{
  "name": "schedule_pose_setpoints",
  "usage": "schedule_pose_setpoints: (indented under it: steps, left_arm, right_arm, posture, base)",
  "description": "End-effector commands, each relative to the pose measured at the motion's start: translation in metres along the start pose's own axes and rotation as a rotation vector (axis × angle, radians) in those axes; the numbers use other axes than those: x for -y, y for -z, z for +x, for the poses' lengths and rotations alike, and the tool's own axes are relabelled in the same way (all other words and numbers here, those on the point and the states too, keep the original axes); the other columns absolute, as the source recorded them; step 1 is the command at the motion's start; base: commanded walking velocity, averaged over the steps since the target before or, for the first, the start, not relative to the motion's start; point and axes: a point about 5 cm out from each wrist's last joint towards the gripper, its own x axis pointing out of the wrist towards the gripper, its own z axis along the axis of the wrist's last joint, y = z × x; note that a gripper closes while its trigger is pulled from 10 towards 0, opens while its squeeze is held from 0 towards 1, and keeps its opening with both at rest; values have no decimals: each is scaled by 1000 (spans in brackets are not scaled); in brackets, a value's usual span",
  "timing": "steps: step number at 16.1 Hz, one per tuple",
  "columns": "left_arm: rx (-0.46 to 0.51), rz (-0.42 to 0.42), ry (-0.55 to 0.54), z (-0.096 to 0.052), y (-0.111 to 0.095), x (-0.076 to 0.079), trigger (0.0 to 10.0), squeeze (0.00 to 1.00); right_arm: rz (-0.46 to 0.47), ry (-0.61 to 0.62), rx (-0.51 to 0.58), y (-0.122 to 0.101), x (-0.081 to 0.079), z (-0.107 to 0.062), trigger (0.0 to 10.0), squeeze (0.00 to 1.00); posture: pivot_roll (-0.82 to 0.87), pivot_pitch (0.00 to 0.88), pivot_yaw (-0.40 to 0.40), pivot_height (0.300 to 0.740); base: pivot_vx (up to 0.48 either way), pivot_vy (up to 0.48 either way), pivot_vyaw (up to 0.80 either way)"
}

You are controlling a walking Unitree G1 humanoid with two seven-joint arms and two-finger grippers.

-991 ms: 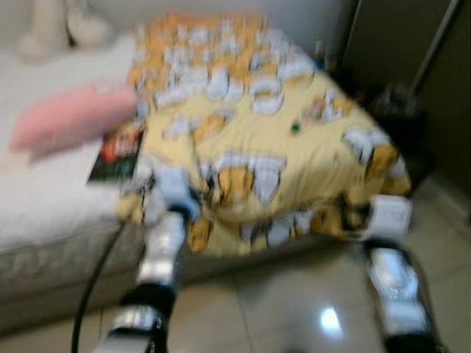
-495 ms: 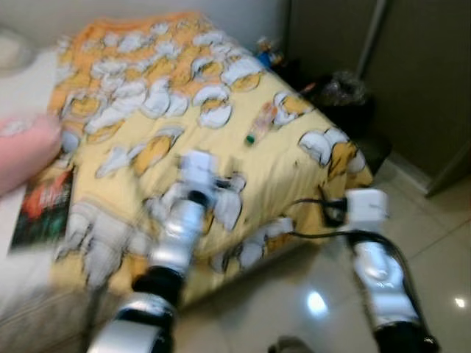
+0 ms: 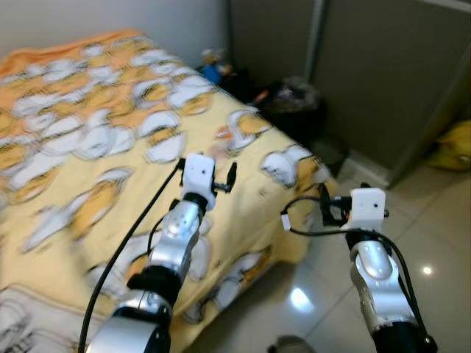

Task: Clean up the room

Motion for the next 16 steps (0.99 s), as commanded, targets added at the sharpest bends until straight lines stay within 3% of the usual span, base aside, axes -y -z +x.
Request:
schedule_pose_setpoints:
  steps: [1, 8, 9, 10, 11, 13, 14, 16]
  left_arm:
    - [-15, 29, -82, 0, 0, -16, 10000, 0]
    - [30, 44, -69, 15, -20, -10, 10000, 0]
    - [-34, 178, -116, 24, -25, -19, 10000, 0]
    - [-167, 243, -97, 30, -20, -20, 10000, 0]
    - [-313, 198, -50, 36, -17, -21, 10000, 0]
    - [-364, 146, 92, 50, -38, -18, 10000, 0]
    - [-406, 170, 157, 51, -39, -19, 10000, 0]
    - [-465, 158, 173, 47, -29, -22, 10000, 0]
  right_arm:
    - [6, -11, 17, -6, -4, 2, 10000, 0]
    - [14, -47, 15, -7, -11, -2, 10000, 0]
    - [-11, -69, 21, -11, -14, -2, 10000, 0]
    - [-11, -86, 13, -14, -16, -1, 10000, 0]
    - [1, -113, -6, -17, -21, -1, 10000, 0]
    - [3, -140, -49, -16, -27, 0, 10000, 0]
    - [6, -145, -69, -15, -30, 0, 10000, 0]
    - [11, -145, -81, -14, -30, 0, 10000, 0]
  posture:
    - [-224, 0, 84, 740]
    - [-242, 0, 101, 740]
    - [-255, 0, 106, 740]
    - [-257, 0, 106, 740]
    - [-258, 0, 104, 740]
    - [-262, 0, 116, 740]
    - [-277, 0, 128, 740]
    - [-283, 0, 137, 740]
  base:
    - [480, 0, 0]
    - [480, 0, 0]
    - [454, 0, 0]
    - [0, 0, 0]
    - [0, 0, 0]
    - [0, 0, 0]
    - [0, 0, 0]
    - [0, 0, 0]
